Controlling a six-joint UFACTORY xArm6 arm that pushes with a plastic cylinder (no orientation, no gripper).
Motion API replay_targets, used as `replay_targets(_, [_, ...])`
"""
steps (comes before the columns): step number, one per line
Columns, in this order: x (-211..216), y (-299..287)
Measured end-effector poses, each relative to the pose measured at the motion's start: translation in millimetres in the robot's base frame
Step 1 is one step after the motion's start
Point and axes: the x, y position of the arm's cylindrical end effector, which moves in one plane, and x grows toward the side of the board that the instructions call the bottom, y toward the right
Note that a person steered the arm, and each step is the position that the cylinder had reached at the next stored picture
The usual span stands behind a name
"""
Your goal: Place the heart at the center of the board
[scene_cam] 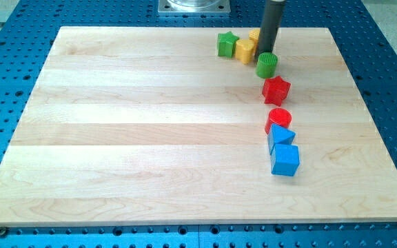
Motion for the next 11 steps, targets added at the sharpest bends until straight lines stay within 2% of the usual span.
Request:
replay_targets(1, [0.0,6.1])
replay_targets(2, [-8.8,-15.0])
replay_targets(3, [-9.6,-86.9])
replay_targets(4, [24.9,-128.6])
replay_targets(5, [2.5,-126.6])
replay_targets(6, [-16.0,-190.4])
replay_targets(7, [-30.6,-204.2])
replay_targets(8, [-3.2,-240.1])
replay_targets(9, [67.4,-200.7])
replay_targets(10, [20.3,-227.6])
replay_targets(11, [54.7,-297.4])
